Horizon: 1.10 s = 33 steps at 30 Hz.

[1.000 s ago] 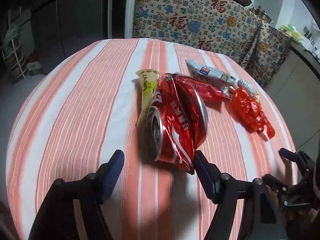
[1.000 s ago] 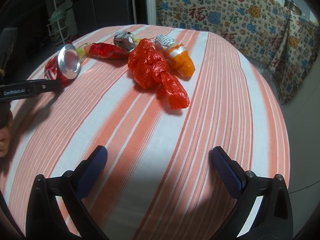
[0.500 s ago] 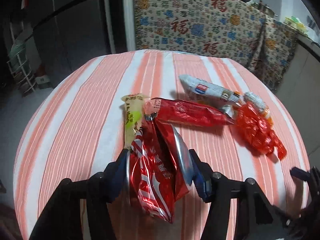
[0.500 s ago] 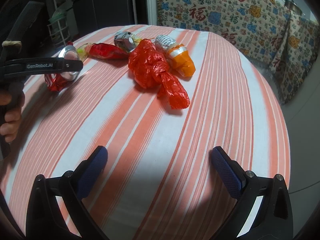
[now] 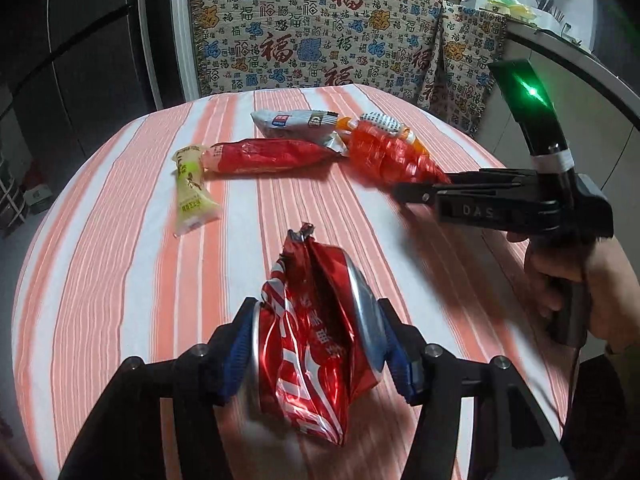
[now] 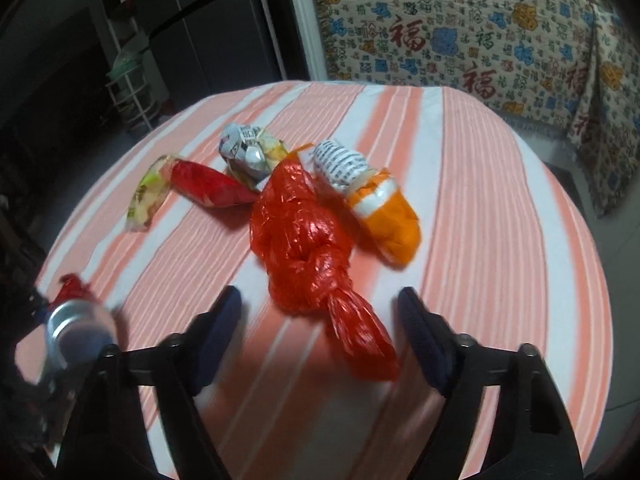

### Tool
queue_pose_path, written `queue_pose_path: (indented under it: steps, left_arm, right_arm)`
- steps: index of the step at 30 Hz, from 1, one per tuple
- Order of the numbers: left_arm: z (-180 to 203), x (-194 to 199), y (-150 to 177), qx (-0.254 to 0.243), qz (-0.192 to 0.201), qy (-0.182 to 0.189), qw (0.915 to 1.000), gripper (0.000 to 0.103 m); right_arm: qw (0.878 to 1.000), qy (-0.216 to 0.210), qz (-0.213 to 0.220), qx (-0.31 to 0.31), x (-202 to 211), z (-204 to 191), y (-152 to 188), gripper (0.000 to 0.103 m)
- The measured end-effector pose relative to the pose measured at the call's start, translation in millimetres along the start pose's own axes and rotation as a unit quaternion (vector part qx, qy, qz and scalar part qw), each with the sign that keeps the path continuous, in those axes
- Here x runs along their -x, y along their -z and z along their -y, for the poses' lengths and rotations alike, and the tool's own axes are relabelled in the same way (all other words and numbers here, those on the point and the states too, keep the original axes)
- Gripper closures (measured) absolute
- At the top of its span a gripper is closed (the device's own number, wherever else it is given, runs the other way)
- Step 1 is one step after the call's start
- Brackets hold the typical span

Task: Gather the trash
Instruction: 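Grasp the red plastic bag with the right tool while left tool holds the can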

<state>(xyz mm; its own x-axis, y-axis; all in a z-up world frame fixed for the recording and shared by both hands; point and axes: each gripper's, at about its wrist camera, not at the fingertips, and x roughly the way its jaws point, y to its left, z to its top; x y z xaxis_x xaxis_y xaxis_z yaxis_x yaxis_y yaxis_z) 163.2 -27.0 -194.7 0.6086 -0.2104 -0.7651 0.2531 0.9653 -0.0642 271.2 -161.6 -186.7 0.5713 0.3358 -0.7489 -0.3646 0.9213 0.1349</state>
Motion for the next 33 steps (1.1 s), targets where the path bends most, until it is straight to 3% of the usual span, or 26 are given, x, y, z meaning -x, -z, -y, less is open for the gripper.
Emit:
queue_pose_path:
  steps: [1, 3, 7, 12, 14, 22, 29, 30, 31, 33]
  left_arm:
    - [0.1, -1.0, 0.9, 0.001, 0.001, -0.003, 1.0, 0.042]
    - [1.5, -3.0, 1.9, 0.006, 0.004, -0.006, 1.0, 0.042]
    - [0.2, -6.1, 9.3, 0.021, 0.0, -0.012, 0.9997, 0.036]
    - [4.7, -7.6, 22.2, 0.016, -0.004, -0.034, 0.9993, 0.034]
    - [6.1, -7.0, 21.9, 0.019, -0.007, -0.036, 0.9991, 0.033]
    - [7.7, -8.5, 7.9, 0.028, -0.009, -0.035, 0.999, 0.033]
    - [6.6, -9.2, -1.3, 0.028, -0.006, -0.043, 0.9987, 0.033]
    - [5.1, -8.9, -1.2, 0.029, -0.004, -0.038, 0.9989, 0.033]
    - [3.7, -8.2, -1.3, 0.029, -0.001, -0.033, 0.999, 0.034]
    - [2.1, -6.2, -0.9, 0.028, 0.004, -0.027, 0.9992, 0.045]
  right_arm:
    - [1.0, 0.001, -0.003, 0.003, 2.2, -0.9, 0.9, 0.071]
    - [0.999, -0.034, -0.008, -0.01, 14.9, 0.6, 8.4, 0.072]
    - [0.999, -0.042, -0.013, 0.016, 46.2, -15.6, 39.5, 0.071]
    - [0.997, -0.051, -0.027, 0.055, 59.5, -30.5, 72.1, 0.055]
    - [0.996, -0.059, -0.032, 0.063, 62.2, -31.0, 74.5, 0.038]
    - [0.997, -0.062, -0.013, 0.047, 68.5, -14.1, 51.1, 0.027]
    - [0.996, -0.077, -0.022, 0.04, 52.4, -19.7, 34.2, 0.029]
    - [0.996, -0.078, -0.029, 0.039, 48.7, -20.8, 34.1, 0.033]
    - [0.995, -0.079, -0.039, 0.039, 44.9, -21.9, 34.3, 0.057]
    - [0.996, -0.076, -0.042, 0.032, 45.2, -21.2, 36.3, 0.06]
